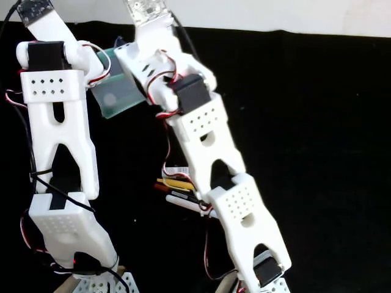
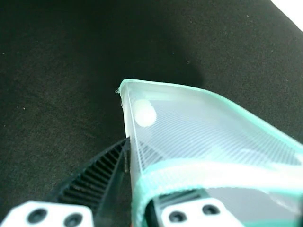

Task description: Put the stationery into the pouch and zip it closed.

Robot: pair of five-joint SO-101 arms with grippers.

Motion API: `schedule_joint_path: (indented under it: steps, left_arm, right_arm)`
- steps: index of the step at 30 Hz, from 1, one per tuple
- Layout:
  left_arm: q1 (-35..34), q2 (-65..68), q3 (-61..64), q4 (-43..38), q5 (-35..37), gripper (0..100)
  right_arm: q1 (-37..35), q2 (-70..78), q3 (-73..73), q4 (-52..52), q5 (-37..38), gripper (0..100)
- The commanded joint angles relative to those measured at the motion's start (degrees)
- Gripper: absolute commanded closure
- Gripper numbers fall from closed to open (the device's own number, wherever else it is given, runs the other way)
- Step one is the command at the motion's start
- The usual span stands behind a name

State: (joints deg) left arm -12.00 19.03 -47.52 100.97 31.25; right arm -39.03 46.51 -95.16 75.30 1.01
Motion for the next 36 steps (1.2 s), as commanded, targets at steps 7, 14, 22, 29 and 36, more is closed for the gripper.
schedule_joint_path:
  steps: [7,14,22,29,36]
  left_arm:
    - [-0.75,0.22,-1.01,0.26,-0.35,99]
    - [-0.48,0.22,-1.01,0.26,-2.02,99]
    - [-0.48,0.22,-1.01,0.26,-2.11,99]
    - [-0.66,0.22,-1.01,0.26,-2.29,99]
    - [-0.75,0.22,-1.01,0.26,-2.37,99]
  right_arm:
    - [2.42,-9.98,-6.64,15.43,0.18,68.4]
    - [2.51,-9.63,-6.55,25.8,0.26,68.4]
    - [3.47,-9.36,-1.45,25.8,5.71,68.4]
    - [3.56,-9.36,11.74,25.89,8.26,68.4]
    - [3.56,-10.51,17.71,25.98,8.18,68.4]
